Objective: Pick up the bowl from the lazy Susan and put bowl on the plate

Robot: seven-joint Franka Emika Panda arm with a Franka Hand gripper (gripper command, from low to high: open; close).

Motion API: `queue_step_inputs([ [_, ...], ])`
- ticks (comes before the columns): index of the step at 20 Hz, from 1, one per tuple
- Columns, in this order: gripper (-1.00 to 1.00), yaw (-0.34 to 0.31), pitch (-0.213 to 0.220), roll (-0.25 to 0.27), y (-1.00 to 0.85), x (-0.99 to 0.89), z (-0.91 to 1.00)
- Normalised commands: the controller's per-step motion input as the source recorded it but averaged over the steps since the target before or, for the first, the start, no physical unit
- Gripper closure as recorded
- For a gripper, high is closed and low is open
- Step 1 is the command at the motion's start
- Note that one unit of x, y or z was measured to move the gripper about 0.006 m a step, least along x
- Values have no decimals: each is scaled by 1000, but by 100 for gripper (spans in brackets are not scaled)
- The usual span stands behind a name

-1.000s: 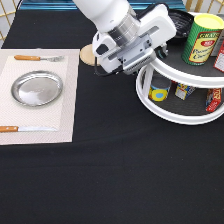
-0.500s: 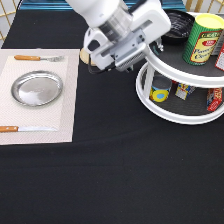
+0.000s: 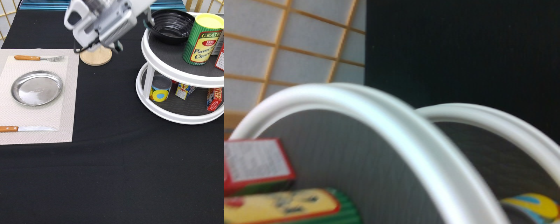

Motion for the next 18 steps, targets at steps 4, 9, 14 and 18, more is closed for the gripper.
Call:
queue_step_inputs([
  [4, -100, 0, -36, -61, 191, -1000, 229],
  [9, -100, -2, -3, -48, 301, -998, 17],
  [14, -100, -2, 0, -108, 560, -867, -20],
  [18, -100, -11, 0, -146, 683, -537, -27],
])
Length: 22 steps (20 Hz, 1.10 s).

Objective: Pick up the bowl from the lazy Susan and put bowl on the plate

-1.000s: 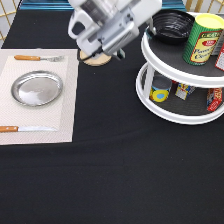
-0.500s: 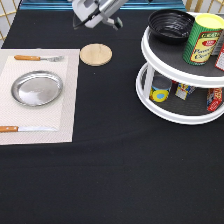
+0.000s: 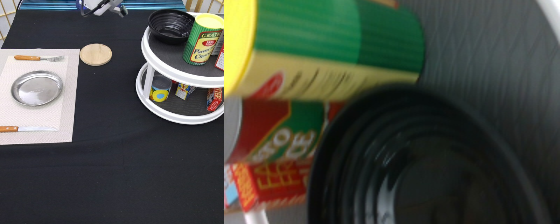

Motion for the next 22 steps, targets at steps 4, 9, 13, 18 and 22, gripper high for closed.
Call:
queue_step_inputs([
  [4, -100, -67, 13, -147, 438, -36, -136],
  [9, -100, -89, 0, -180, 173, 275, -73],
  [13, -100, -50, 9, -170, 46, 308, -22],
  [18, -100, -3, 0, -212, 244, -24, -172],
  [22, -100, 46, 0, -158, 160, -227, -171],
])
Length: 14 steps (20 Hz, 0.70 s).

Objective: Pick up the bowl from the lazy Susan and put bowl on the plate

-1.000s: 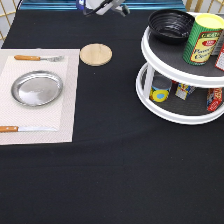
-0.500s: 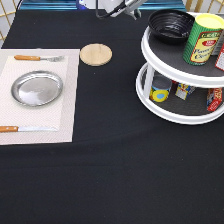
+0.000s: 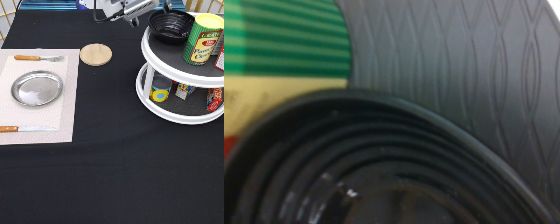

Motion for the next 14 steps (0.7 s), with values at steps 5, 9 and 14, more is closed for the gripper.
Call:
queue_step_inputs([
  [5, 100, 68, 6, -110, 86, -79, 69],
  [9, 100, 53, 2, -76, 14, 20, 74],
  [14, 100, 15, 0, -87, 34, 38, 31],
])
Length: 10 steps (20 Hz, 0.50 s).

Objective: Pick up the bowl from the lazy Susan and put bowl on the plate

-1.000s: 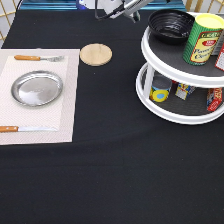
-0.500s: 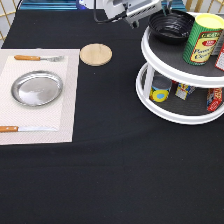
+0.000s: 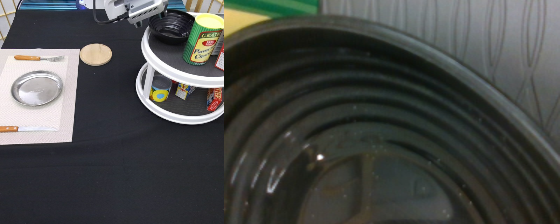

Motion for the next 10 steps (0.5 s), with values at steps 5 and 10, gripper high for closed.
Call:
queue_step_inputs([
  [5, 100, -4, 0, -55, 27, 92, 0],
  [10, 100, -60, -10, -44, -67, 35, 96],
])
